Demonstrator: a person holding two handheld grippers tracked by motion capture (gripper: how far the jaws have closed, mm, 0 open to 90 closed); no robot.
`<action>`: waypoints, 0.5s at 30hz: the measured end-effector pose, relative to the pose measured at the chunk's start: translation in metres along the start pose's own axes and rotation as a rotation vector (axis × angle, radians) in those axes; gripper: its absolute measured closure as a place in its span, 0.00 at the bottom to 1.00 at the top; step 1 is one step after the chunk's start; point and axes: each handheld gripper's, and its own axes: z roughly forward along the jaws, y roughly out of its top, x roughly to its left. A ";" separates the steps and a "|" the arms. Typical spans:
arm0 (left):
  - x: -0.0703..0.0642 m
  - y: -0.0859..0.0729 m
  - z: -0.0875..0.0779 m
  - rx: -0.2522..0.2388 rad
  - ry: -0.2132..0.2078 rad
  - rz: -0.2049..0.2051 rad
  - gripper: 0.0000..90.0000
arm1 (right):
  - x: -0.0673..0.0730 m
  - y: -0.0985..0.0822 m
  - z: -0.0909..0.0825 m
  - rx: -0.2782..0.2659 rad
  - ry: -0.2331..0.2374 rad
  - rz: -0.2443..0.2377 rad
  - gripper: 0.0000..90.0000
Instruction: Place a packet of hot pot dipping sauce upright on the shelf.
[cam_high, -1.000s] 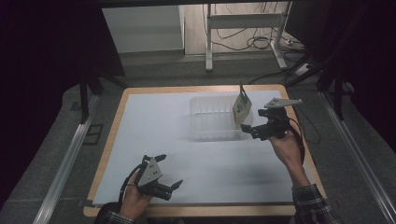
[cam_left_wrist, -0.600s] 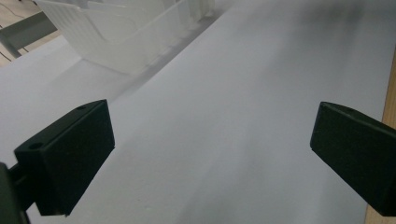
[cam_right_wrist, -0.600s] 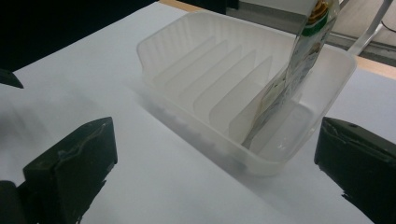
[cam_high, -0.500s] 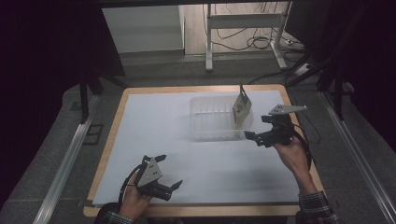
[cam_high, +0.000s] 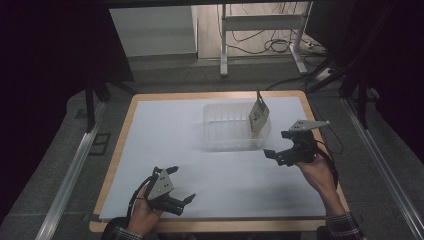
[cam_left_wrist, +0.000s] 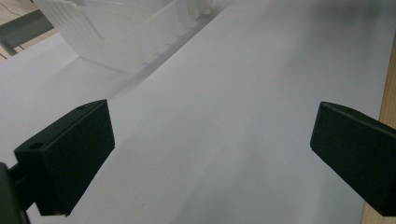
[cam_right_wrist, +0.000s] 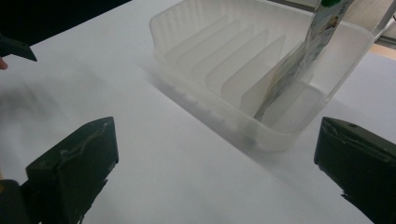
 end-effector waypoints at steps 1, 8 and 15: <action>0.000 0.000 0.000 -0.001 0.000 -0.003 0.00 | 0.001 -0.001 0.000 0.001 -0.004 -0.003 0.00; 0.000 0.000 0.000 0.011 -0.009 -0.020 0.00 | 0.010 -0.010 0.001 0.015 -0.021 -0.028 0.00; 0.000 0.001 -0.001 0.009 -0.008 -0.032 0.00 | 0.016 -0.015 -0.001 0.025 -0.015 -0.035 0.00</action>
